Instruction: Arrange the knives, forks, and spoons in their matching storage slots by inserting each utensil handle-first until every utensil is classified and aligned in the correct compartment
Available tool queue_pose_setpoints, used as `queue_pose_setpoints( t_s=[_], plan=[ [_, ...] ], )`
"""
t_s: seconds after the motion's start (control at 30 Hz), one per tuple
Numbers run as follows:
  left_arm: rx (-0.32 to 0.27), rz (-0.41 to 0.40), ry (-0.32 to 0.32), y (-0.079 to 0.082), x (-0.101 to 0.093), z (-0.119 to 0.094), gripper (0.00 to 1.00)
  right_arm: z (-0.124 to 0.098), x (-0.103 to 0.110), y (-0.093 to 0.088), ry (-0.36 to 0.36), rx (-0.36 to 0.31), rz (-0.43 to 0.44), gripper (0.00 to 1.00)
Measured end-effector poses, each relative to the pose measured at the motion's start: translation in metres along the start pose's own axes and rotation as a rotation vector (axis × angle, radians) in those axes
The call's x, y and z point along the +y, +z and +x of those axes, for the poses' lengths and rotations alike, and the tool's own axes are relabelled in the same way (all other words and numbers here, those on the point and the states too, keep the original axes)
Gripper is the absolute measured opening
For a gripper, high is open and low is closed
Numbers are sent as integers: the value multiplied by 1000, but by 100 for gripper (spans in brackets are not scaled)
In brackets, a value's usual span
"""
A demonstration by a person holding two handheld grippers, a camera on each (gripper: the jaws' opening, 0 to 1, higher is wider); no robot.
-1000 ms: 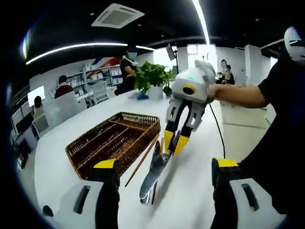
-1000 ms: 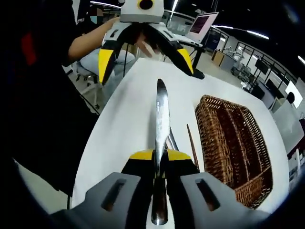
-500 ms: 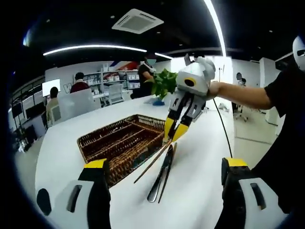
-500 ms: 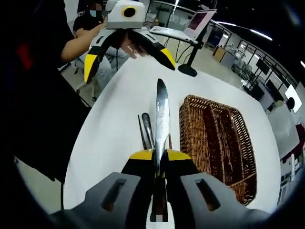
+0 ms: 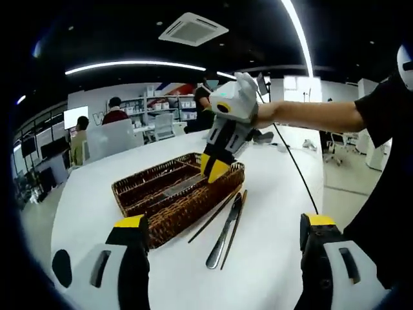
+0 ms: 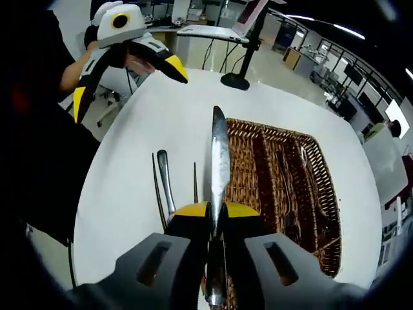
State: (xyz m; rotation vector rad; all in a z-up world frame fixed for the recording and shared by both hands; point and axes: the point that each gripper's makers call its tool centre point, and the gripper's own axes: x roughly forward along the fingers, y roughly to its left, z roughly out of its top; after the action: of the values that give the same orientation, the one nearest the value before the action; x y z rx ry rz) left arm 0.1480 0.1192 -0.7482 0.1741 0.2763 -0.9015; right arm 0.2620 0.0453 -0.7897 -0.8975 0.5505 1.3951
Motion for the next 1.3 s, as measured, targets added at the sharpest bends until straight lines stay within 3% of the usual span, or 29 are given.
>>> queue_pose_setpoints(
  t_s=[0.5,0.93,1.3],
  plan=[
    [-18,35,36,7,13,-9,99,28,-20,-9,10,65,26,6],
    [2,42,46,0,13,-7,99,56,-25,-26,39,57,76,6],
    [45,53,36,-15,10,6,99,66,-28,-34,77,83,87,6]
  ],
)
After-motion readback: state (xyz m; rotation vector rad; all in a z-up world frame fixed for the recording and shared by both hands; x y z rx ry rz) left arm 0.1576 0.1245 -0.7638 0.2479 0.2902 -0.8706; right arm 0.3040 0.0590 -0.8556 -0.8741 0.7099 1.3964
